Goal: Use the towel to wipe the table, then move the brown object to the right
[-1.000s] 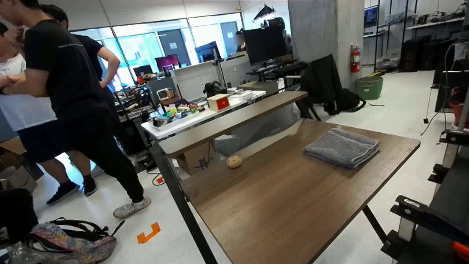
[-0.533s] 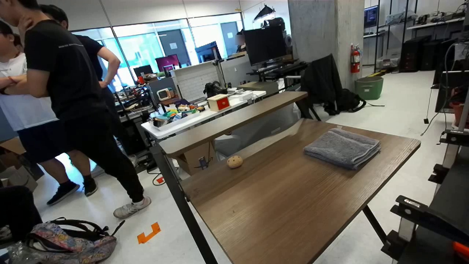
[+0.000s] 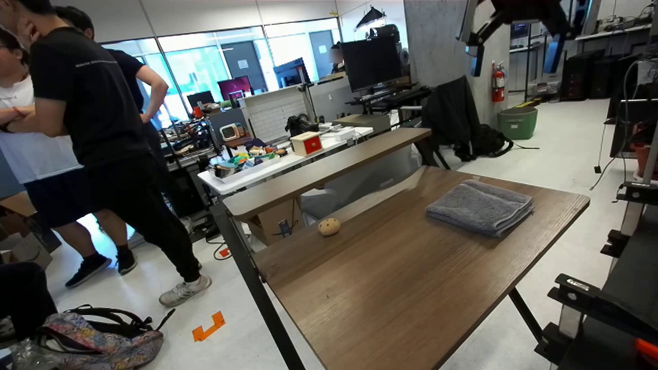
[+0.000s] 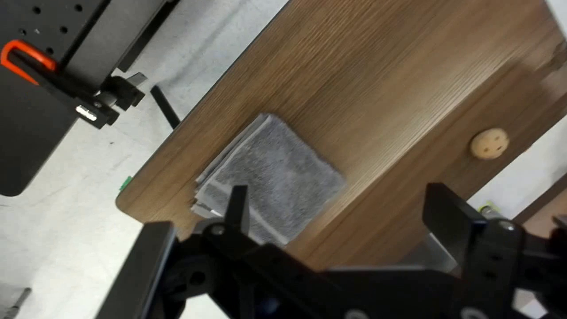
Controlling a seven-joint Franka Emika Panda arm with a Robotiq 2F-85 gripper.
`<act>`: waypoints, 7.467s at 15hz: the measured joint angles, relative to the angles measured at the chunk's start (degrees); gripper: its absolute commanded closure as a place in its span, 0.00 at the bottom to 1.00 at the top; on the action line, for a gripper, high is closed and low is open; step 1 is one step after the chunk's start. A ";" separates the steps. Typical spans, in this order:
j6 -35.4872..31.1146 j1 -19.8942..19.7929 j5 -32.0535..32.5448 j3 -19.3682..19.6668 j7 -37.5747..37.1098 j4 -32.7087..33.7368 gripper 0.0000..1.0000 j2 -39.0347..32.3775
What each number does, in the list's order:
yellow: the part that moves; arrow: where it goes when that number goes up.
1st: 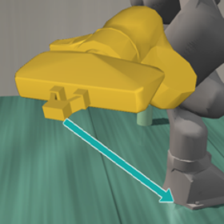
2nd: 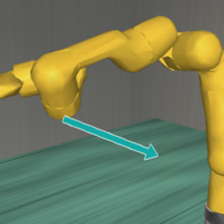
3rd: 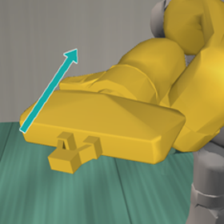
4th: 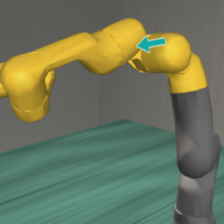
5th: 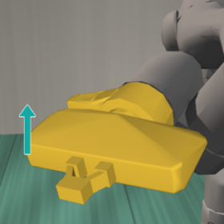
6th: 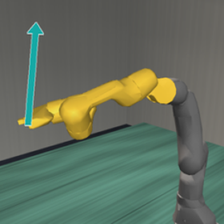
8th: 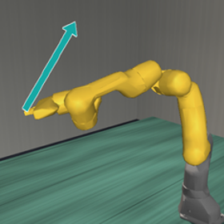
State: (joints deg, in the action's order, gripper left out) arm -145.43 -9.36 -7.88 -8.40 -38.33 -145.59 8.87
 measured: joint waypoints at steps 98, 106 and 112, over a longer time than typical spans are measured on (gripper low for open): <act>-14.41 -0.17 -14.63 10.11 26.28 41.75 0.00 -61.34; -13.49 -4.55 -14.68 11.00 23.73 55.98 0.00 -69.63; -15.80 -8.43 -16.16 2.57 26.07 63.41 0.00 -73.37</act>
State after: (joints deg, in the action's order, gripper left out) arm -161.23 -17.79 -24.04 -5.83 -12.26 -82.19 -64.50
